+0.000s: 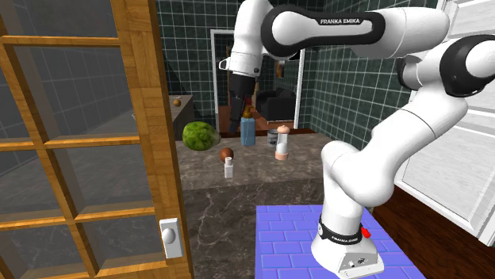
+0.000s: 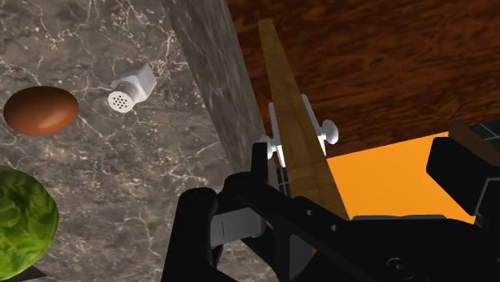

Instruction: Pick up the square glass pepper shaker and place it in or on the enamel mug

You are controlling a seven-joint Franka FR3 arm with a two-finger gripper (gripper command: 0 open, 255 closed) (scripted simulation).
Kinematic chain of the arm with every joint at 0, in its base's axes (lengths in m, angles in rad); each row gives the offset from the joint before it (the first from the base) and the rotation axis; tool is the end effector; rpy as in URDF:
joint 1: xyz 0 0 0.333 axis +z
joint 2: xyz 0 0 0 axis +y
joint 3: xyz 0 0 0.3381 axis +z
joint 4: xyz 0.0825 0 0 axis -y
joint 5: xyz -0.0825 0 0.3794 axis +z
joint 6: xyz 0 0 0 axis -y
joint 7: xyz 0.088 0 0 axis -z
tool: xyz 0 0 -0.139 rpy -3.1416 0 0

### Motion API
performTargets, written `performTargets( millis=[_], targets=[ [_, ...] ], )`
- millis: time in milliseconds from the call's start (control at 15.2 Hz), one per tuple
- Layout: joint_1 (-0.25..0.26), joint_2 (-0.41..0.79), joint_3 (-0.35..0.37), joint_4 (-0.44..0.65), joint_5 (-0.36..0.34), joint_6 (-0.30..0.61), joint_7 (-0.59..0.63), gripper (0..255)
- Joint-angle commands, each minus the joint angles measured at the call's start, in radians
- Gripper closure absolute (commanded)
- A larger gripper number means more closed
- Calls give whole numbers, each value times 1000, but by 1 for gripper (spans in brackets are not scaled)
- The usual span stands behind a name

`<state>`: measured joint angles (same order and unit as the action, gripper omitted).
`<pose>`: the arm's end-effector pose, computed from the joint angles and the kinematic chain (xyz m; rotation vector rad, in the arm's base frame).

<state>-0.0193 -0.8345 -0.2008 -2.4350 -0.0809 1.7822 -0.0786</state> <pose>0.2902 -0.0902 0.5649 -3.0798 0.1219 -0.2758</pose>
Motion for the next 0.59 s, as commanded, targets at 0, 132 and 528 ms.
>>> performTargets(
  millis=[0, 132, 528],
  targets=[
    [-10, 21, -47, -23, -17, 51, -42, 0],
    [-20, 43, -95, -46, -33, 101, -83, 0],
    [-33, 148, -247, -79, -62, 256, -214, 0]
  ],
)
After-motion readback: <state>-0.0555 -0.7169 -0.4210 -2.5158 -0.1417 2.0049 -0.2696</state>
